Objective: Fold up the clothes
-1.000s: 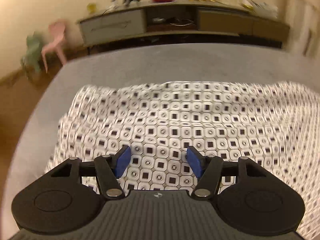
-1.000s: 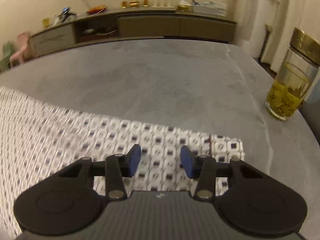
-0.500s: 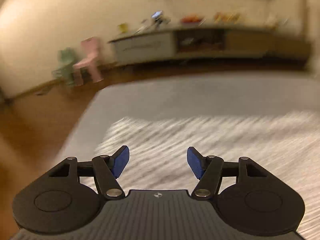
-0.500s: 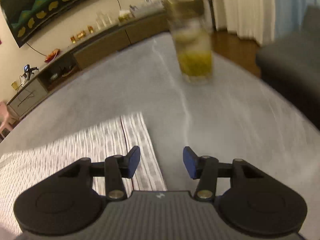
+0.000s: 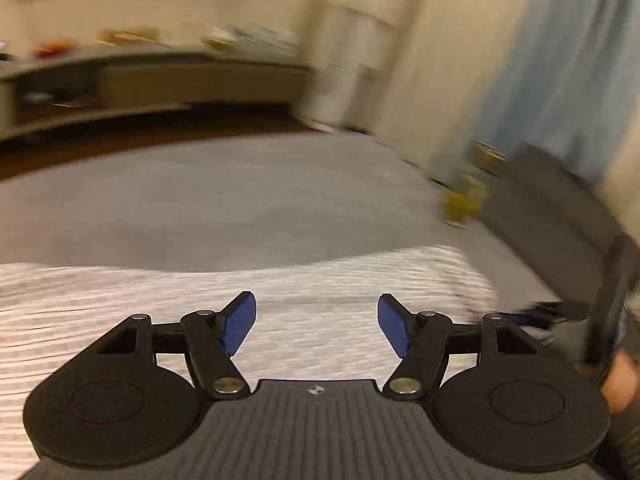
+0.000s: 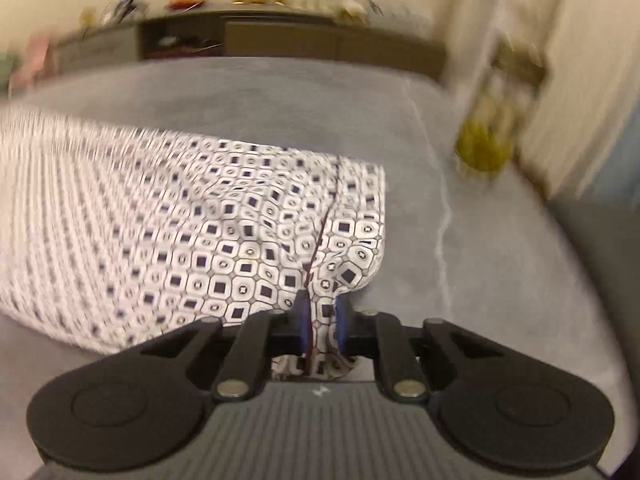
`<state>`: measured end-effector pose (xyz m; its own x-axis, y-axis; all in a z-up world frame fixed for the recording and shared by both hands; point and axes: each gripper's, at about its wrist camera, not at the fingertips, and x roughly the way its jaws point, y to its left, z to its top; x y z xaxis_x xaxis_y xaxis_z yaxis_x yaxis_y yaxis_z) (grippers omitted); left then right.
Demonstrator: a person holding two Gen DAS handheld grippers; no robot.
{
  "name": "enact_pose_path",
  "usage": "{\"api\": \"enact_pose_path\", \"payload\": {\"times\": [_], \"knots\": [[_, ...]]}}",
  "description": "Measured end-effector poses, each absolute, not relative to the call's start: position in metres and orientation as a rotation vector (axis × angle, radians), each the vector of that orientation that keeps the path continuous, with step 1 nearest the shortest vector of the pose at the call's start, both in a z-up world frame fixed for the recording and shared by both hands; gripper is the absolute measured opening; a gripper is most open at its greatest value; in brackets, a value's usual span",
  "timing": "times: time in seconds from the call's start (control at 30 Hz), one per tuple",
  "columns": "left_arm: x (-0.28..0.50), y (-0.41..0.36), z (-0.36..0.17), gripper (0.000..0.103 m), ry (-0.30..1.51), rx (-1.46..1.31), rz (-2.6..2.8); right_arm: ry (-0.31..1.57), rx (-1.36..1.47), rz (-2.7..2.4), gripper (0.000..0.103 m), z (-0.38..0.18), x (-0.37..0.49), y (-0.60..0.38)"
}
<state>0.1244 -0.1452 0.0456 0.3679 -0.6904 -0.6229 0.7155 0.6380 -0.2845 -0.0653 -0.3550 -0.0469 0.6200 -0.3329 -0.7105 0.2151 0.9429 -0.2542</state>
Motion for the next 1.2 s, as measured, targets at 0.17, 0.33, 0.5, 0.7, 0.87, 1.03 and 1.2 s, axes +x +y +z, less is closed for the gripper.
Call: {"api": "enact_pose_path", "payload": {"times": [0.17, 0.33, 0.5, 0.7, 0.87, 1.03, 1.2], "knots": [[0.114, -0.282, 0.023, 0.079, 0.828, 0.171, -1.042, 0.758, -0.506, -0.306, 0.012, -0.053, -0.075, -0.303], [0.115, -0.36, -0.008, 0.078, 0.874, 0.316, -1.03, 0.726, -0.607, -0.255, 0.012, -0.056, -0.077, -0.289], [0.12, -0.347, -0.014, 0.006, 0.822, 0.339, -0.943, 0.688, -0.559, -0.178, 0.013, -0.047, -0.083, -0.291], [0.156, -0.244, -0.004, 0.005, 0.842, 0.015, -0.816, 0.597, -0.196, 0.088, 0.037, -0.002, -0.101, -0.308], [0.174, -0.203, -0.029, 0.005, 0.915, -0.082, -0.738, 0.645, 0.069, 0.196, 0.035, 0.006, -0.091, -0.327], [0.168, -0.197, -0.039, 0.005, 0.912, -0.084, -0.716, 0.788, 0.005, 0.159, 0.024, -0.013, -0.061, -0.317], [0.154, -0.184, -0.038, 0.006, 0.888, -0.039, -0.681, 0.864, -0.041, 0.14, 0.022, -0.028, -0.051, -0.314]]}}
